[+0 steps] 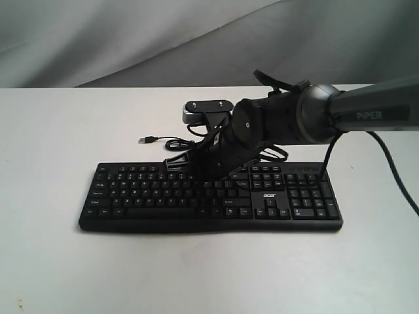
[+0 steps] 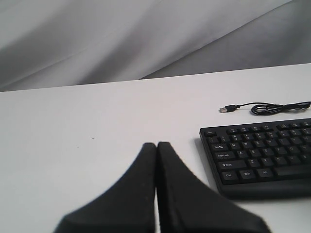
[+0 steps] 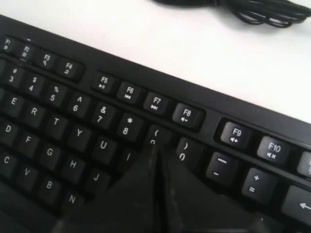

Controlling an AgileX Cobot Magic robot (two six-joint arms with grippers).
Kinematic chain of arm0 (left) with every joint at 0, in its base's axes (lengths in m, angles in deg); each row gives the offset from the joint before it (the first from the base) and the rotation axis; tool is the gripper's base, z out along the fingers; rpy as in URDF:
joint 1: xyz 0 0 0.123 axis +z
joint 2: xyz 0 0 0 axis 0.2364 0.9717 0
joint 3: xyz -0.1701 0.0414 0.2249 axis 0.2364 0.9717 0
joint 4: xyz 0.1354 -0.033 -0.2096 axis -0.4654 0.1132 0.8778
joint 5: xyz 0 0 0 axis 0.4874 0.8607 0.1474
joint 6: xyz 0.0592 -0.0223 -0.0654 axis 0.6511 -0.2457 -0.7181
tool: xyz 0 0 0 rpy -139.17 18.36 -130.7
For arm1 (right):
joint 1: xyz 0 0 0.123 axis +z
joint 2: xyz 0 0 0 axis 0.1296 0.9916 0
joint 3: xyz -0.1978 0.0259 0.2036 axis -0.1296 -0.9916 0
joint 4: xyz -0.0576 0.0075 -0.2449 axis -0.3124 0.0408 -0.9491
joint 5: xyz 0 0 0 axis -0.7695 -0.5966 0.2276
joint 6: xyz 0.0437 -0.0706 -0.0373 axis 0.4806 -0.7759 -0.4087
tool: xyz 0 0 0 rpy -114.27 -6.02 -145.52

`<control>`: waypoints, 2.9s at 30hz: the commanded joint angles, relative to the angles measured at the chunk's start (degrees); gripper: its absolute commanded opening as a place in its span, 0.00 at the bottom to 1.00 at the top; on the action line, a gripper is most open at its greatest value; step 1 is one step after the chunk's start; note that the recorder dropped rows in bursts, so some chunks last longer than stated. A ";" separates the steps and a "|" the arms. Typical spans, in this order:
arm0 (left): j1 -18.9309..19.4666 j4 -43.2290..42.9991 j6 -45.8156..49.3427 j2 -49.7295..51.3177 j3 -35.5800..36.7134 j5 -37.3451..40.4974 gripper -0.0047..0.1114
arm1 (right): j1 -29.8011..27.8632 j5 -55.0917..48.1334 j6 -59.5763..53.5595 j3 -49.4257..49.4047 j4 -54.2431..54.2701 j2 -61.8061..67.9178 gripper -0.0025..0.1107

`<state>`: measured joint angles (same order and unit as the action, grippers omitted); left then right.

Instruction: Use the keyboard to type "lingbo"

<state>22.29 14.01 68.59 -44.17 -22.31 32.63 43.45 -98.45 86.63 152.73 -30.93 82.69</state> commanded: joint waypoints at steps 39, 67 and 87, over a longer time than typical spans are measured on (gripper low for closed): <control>0.11 0.46 -0.23 -0.15 0.25 -0.26 0.04 | 1.19 0.41 2.19 -0.07 -4.68 -0.10 0.02; 0.11 0.46 -0.23 -0.15 0.25 -0.26 0.04 | 0.55 -0.16 3.47 -0.07 -4.44 1.90 0.02; 0.11 0.46 -0.23 -0.15 0.25 -0.26 0.04 | 1.85 21.29 3.47 -21.04 -8.72 -21.54 0.02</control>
<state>22.29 14.01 68.59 -44.17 -22.31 32.63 44.96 -83.17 90.10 136.68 -38.99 65.29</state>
